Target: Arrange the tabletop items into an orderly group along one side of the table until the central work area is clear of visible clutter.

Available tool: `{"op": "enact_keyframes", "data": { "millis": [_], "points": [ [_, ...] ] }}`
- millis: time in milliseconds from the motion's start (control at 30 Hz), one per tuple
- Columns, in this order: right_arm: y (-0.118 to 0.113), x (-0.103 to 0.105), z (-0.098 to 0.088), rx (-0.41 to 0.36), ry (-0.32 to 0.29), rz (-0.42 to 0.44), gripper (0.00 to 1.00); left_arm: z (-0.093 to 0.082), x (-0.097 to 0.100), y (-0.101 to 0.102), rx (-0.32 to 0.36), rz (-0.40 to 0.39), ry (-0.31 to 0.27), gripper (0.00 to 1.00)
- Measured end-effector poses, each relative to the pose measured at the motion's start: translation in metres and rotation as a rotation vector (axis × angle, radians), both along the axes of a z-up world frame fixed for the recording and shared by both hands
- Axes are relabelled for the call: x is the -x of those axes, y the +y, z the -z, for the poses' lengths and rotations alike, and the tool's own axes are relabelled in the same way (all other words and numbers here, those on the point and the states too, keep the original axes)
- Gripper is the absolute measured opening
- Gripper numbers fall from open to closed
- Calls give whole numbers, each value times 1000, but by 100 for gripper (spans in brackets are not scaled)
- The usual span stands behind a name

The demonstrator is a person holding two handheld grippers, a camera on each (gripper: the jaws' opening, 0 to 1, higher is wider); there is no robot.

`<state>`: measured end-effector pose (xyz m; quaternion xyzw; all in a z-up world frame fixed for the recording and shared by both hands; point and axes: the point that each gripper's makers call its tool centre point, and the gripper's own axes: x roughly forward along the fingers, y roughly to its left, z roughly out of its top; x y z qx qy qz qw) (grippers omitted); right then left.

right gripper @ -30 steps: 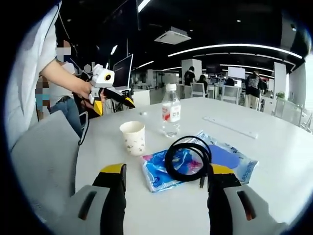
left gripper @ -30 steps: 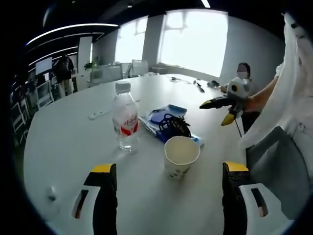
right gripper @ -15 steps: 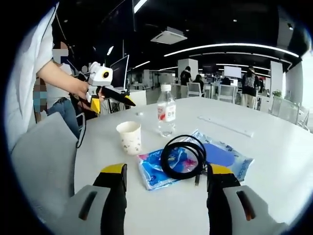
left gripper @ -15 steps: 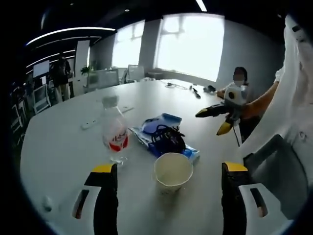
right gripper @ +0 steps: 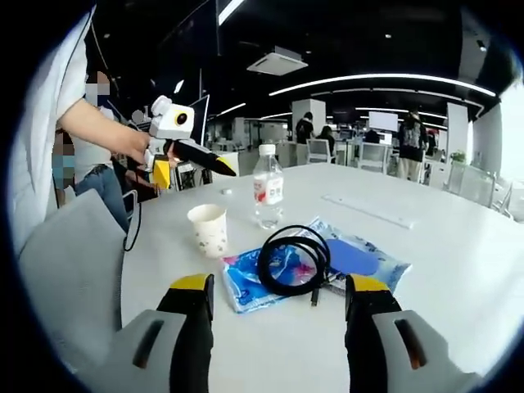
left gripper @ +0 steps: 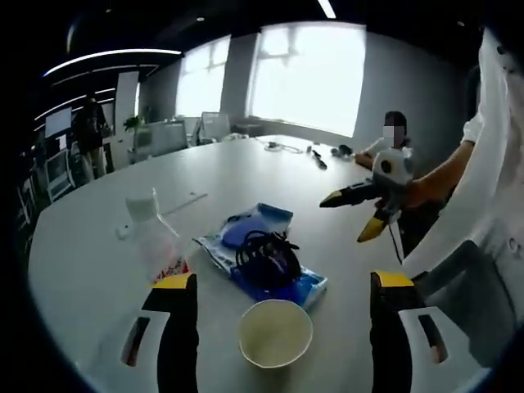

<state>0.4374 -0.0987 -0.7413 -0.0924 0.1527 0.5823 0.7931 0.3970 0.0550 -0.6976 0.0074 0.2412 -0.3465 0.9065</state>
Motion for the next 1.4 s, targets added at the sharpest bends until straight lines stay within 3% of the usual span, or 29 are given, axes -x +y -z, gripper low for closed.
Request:
{"op": "enact_keyframes", "data": {
  "millis": [300,567,700,967,1300,1400],
  "points": [
    [0,-4,-1,-7,5,8,62,-2,-12,-27,29,-17,8,81],
    [8,-11,2,-3,25,15,60,0,-28,-32,23,-86,49,75],
    [13,-17,2,-2,29,26,59,6,-42,-35,-10,-123,67,72],
    [20,-31,4,3,47,63,55,15,-64,-50,-84,-112,96,65],
    [27,-47,16,25,105,126,52,42,-73,-45,-111,-153,181,60],
    [31,-51,20,29,126,139,49,49,-74,-43,-87,-181,216,59]
  ]
}}
